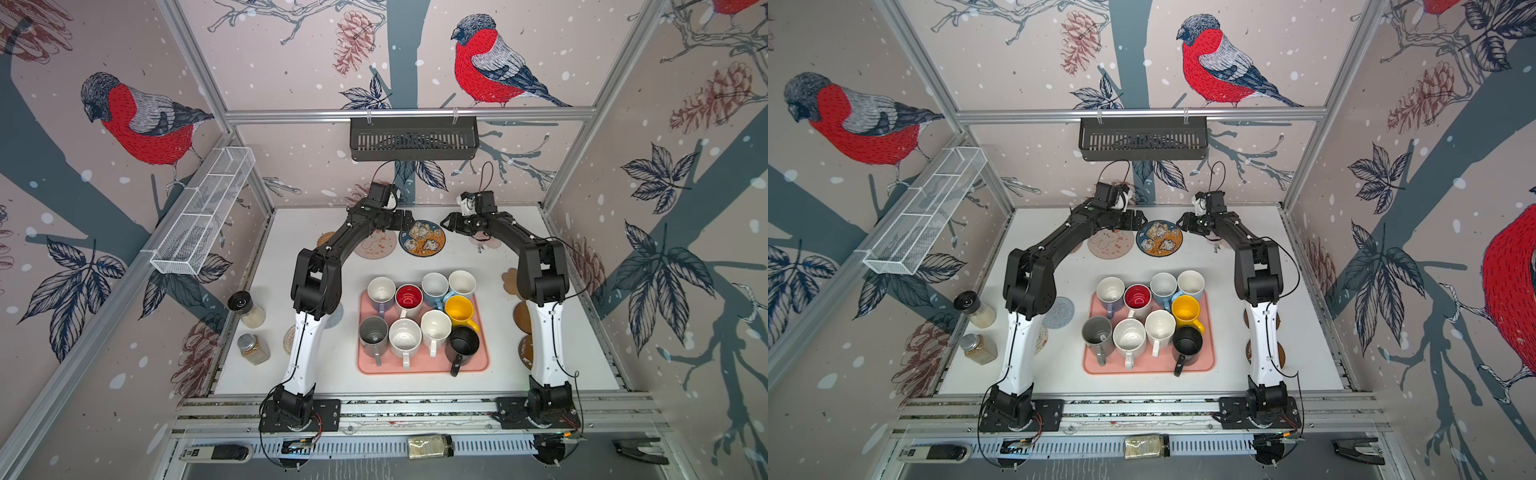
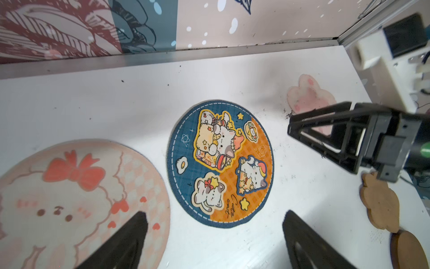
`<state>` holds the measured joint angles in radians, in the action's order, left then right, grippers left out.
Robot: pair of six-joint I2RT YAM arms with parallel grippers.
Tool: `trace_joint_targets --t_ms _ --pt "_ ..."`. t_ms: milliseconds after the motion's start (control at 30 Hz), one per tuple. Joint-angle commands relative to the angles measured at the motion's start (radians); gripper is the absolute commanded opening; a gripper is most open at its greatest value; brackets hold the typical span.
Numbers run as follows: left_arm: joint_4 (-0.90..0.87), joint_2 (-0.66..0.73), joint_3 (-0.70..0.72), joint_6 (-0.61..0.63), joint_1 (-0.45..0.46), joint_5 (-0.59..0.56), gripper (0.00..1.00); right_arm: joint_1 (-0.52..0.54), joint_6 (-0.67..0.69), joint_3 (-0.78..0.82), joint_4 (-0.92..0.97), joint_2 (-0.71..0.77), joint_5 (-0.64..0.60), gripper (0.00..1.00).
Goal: Place cups on coasters
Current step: Move the coaster to the top-center of the table, then move the coaster to the top-right of the table.
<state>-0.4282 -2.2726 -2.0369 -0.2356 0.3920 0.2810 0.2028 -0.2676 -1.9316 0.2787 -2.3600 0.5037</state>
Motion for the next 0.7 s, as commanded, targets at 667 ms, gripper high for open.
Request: trace_joint_targets --t_ms 667 --pt "0.184 0.219 0.343 -0.014 -0.013 -0.041 0.96 -0.299 -0.04 0.067 -0.039 0.017 -0.176 0.76"
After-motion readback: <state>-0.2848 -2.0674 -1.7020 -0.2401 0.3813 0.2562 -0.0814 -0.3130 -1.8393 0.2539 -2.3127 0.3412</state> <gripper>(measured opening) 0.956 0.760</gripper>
